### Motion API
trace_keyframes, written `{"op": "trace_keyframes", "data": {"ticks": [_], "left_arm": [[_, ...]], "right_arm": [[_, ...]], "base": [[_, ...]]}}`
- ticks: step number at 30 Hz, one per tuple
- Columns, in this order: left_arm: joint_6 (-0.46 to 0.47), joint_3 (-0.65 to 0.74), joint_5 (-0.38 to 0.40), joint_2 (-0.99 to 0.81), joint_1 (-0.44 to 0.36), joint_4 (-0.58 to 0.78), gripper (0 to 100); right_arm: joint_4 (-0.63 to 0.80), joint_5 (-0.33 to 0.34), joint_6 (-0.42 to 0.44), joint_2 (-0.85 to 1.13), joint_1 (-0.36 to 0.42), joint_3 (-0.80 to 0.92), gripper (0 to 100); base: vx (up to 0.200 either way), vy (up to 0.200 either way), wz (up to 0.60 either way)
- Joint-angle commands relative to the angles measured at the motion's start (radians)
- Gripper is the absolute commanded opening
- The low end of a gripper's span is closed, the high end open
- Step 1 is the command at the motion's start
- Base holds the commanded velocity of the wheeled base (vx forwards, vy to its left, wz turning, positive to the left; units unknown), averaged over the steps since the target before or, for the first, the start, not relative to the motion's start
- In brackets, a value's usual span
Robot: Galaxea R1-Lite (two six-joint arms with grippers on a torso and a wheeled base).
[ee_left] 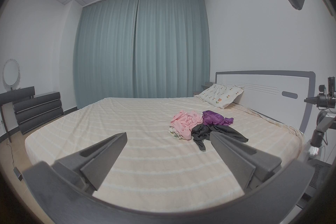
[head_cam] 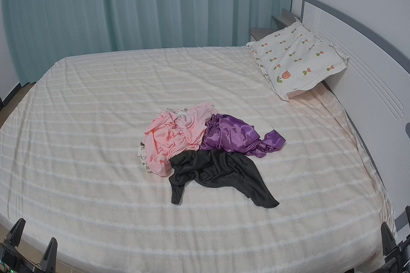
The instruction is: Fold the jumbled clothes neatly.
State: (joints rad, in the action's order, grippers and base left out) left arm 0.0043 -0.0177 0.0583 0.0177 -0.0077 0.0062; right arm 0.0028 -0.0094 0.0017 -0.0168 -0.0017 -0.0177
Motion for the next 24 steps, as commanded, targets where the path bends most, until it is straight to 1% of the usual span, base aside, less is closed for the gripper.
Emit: {"op": "trace_keyframes", "data": {"ticks": [1,19,20,21,22,23,24], "left_arm": [[0.000,0.018,0.000,-0.010,-0.002,0.000,100],[0.000,0.018,0.000,-0.010,0.000,0.000,100],[0.000,0.018,0.000,-0.010,0.000,0.000,100],[0.000,0.018,0.000,-0.010,0.000,0.000,100],[0.002,0.018,0.000,-0.010,-0.002,0.000,100],[0.002,0.018,0.000,-0.010,0.000,0.000,100],[0.002,0.018,0.000,-0.010,0.000,0.000,100]], "right_arm": [[0.000,0.000,0.000,0.017,0.000,0.018,100],[-0.003,0.002,-0.008,0.017,0.000,0.015,100],[-0.012,0.009,0.008,0.008,0.000,-0.022,100],[-0.015,0.026,0.058,-0.055,-0.003,-0.146,100],[0.005,0.039,0.129,-0.127,-0.004,-0.268,100],[0.023,0.046,0.169,-0.175,-0.006,-0.317,100],[0.023,0.046,0.169,-0.175,-0.006,-0.317,100]], "base": [[0.000,0.000,0.00],[0.000,0.000,0.00],[0.000,0.000,0.00],[0.000,0.000,0.00],[0.000,0.000,0.00],[0.000,0.000,0.00],[0.000,0.000,0.00]]}}
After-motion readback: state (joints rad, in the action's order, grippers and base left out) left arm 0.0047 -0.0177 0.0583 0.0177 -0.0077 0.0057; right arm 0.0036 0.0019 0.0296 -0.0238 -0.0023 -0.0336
